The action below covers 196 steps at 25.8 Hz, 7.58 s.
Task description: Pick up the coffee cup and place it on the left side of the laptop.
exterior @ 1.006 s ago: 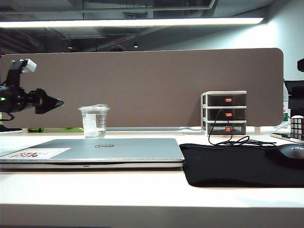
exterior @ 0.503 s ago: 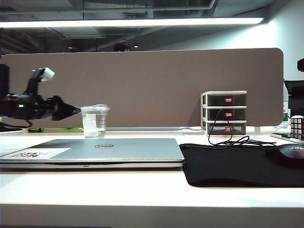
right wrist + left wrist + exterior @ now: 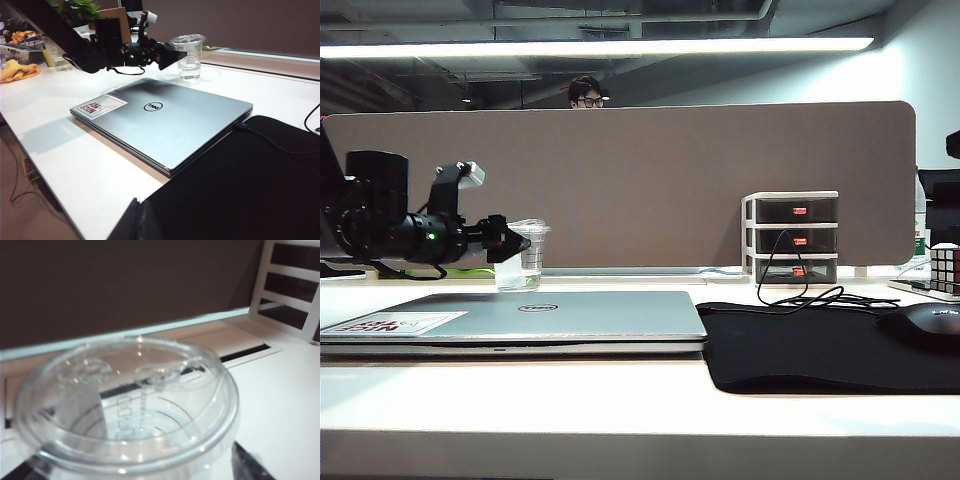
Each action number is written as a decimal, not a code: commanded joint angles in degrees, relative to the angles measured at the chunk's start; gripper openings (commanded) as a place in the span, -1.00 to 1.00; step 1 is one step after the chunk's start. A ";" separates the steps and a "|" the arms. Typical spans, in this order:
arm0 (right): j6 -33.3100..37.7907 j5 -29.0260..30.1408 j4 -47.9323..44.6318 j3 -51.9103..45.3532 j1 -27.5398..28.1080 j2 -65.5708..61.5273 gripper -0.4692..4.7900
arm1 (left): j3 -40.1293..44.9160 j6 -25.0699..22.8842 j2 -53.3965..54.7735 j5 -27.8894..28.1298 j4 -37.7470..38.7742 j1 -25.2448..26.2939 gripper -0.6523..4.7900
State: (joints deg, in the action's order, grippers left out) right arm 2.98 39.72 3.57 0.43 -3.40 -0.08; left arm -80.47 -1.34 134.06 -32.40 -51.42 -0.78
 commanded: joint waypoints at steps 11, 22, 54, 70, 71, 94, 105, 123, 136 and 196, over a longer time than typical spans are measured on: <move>-0.22 0.24 -0.59 -0.31 -0.07 0.11 -0.82 | -5.07 2.51 3.63 9.66 1.07 -2.80 1.00; -0.20 0.02 -0.35 -0.31 -0.07 0.11 -0.82 | -8.00 3.28 5.29 14.23 1.46 -3.96 0.64; -0.20 -0.13 -0.37 -0.31 -0.02 0.11 -0.82 | 32.50 -0.35 -22.71 8.63 -14.29 12.94 0.38; -0.17 0.33 -0.31 -0.31 -0.02 0.11 -0.82 | 39.54 -5.44 -16.85 6.01 -21.86 15.96 0.38; -0.17 0.33 -0.28 -0.31 -0.02 0.11 -0.82 | 39.54 -5.46 -16.85 5.97 -21.86 15.96 0.38; -0.20 0.50 0.68 -0.31 -0.07 0.11 -0.82 | 49.64 4.96 -17.68 -3.19 -30.99 21.66 1.00; -0.20 -0.26 0.87 -0.31 -0.04 0.11 -0.82 | 67.34 9.97 -37.11 -0.66 -31.85 21.59 1.00; 0.20 -5.27 -0.44 -0.28 0.00 0.11 -0.83 | 80.08 26.08 -76.72 -6.75 -30.03 21.49 -0.08; 0.00 -19.96 -1.86 -0.26 0.00 0.11 -0.83 | 80.06 28.74 -93.11 -10.21 -14.84 21.53 -0.78; -4.72 -43.47 -5.49 -0.28 -0.04 0.11 -0.82 | 80.04 0.26 -133.94 28.13 48.09 6.23 -0.77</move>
State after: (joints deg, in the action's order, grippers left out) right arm -1.56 -3.88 -0.99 0.43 -3.40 -0.08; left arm -0.40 -0.64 0.12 -4.05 -2.72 5.45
